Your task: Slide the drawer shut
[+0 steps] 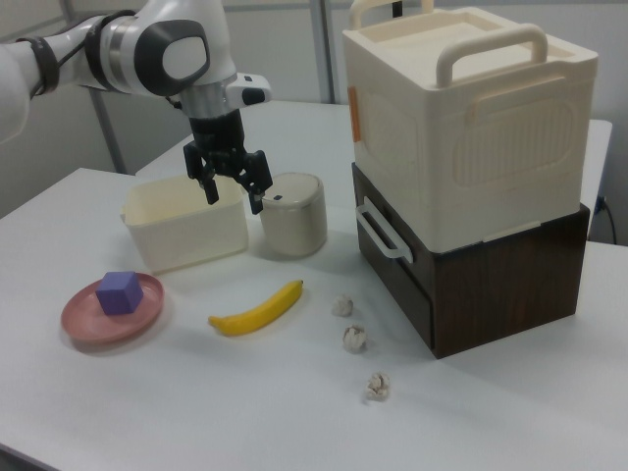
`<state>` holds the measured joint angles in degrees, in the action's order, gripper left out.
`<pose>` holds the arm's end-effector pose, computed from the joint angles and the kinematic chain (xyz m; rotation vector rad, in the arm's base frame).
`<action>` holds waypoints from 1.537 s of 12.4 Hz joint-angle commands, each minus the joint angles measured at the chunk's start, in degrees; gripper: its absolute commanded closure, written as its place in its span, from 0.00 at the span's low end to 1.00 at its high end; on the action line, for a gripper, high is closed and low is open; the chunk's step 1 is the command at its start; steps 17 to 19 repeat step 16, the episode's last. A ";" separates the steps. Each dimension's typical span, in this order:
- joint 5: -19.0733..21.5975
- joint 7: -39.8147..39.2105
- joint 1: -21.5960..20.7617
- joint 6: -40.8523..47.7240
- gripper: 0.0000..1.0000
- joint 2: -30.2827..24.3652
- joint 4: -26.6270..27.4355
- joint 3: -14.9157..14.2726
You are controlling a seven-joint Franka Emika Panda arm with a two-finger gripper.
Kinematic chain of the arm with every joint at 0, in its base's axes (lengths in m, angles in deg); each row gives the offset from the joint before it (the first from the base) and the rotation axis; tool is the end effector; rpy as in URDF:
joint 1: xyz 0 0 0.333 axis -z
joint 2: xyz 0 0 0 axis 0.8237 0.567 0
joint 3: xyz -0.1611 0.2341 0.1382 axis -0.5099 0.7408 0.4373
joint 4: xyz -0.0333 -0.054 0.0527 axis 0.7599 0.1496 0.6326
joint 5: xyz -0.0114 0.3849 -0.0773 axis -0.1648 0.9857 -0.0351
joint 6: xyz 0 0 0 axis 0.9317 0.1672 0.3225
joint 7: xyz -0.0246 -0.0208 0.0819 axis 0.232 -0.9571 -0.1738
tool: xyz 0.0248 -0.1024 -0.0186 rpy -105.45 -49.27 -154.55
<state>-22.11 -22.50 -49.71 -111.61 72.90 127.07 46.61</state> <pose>0.6085 -0.0449 0.5476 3.1177 -0.0456 -0.0022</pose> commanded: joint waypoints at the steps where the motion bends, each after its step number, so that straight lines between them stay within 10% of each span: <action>1: 0.69 1.39 -0.65 -2.43 0.00 -5.22 6.49 -0.33; 19: 4.47 6.14 -0.56 2.58 0.00 -7.25 6.23 -0.33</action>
